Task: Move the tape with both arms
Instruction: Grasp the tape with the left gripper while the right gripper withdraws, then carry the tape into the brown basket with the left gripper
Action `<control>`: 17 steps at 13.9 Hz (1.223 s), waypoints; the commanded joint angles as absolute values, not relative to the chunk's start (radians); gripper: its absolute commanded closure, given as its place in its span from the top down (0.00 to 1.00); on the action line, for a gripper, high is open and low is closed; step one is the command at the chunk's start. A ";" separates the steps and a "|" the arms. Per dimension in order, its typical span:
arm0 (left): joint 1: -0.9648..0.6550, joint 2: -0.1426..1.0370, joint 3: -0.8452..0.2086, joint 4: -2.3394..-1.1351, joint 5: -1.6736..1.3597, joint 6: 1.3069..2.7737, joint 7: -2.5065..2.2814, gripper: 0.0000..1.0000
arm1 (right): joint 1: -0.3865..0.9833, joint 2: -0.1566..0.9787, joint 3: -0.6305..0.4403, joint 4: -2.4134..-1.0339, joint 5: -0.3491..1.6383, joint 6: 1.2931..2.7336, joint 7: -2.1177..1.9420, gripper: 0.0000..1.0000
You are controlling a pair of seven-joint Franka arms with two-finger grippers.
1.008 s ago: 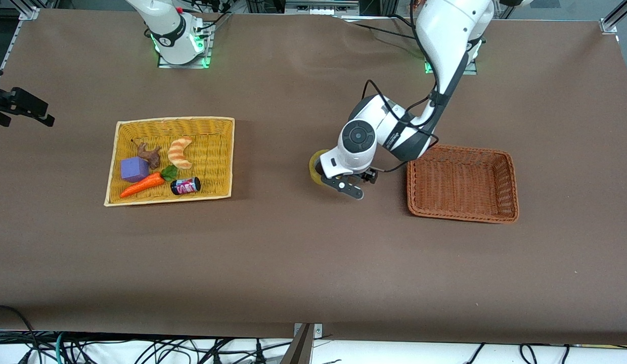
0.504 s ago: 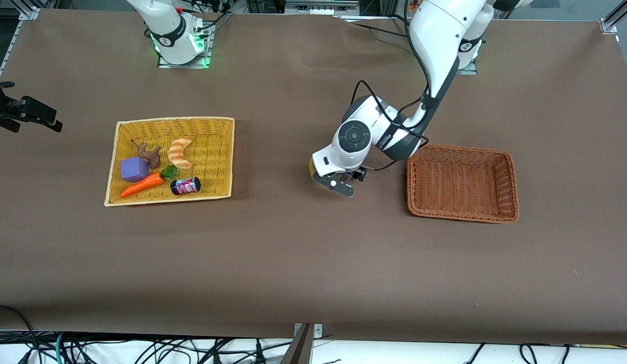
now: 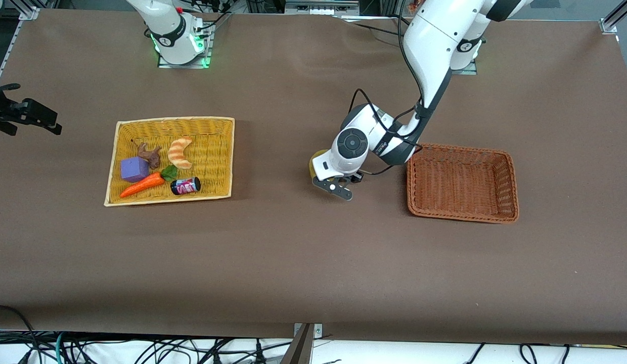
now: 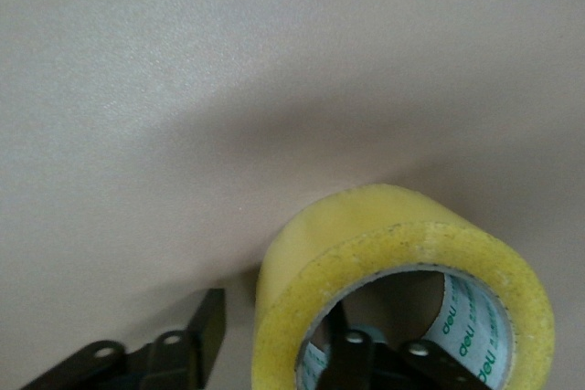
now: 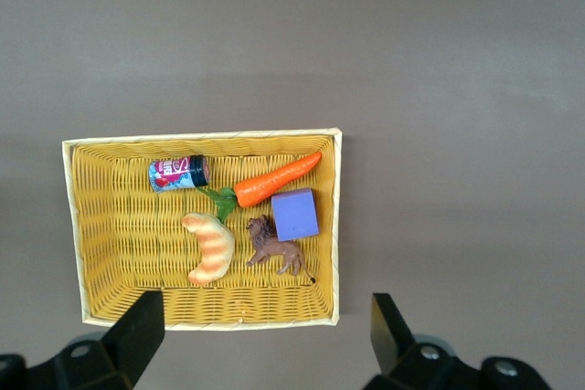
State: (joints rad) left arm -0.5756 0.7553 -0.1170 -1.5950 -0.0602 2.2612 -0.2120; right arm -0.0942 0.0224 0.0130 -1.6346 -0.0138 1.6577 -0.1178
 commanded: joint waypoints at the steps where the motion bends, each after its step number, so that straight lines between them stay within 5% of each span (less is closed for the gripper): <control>1: -0.577 0.738 -0.109 -1.578 -0.069 2.247 -0.199 0.00 | -0.100 0.040 0.021 -1.611 -0.018 1.649 -0.123 1.00; 10: -0.278 0.532 -0.066 -1.571 -0.025 1.761 0.157 0.00 | -0.097 0.040 0.023 -1.611 -0.018 1.647 -0.120 1.00; 14: -0.114 0.558 -0.071 -1.617 0.112 1.798 0.406 0.00 | -0.094 0.048 0.023 -1.611 -0.021 1.649 -0.120 1.00; 17: -0.060 0.583 -0.067 -1.719 0.164 1.958 0.492 0.00 | -0.094 0.046 0.023 -1.611 -0.021 1.647 -0.121 1.00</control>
State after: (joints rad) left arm -0.0867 0.5829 -0.0528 -1.6544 0.1122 1.8817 0.4494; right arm -0.0908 0.0374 0.0177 -1.6333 -0.0138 1.6578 -0.1179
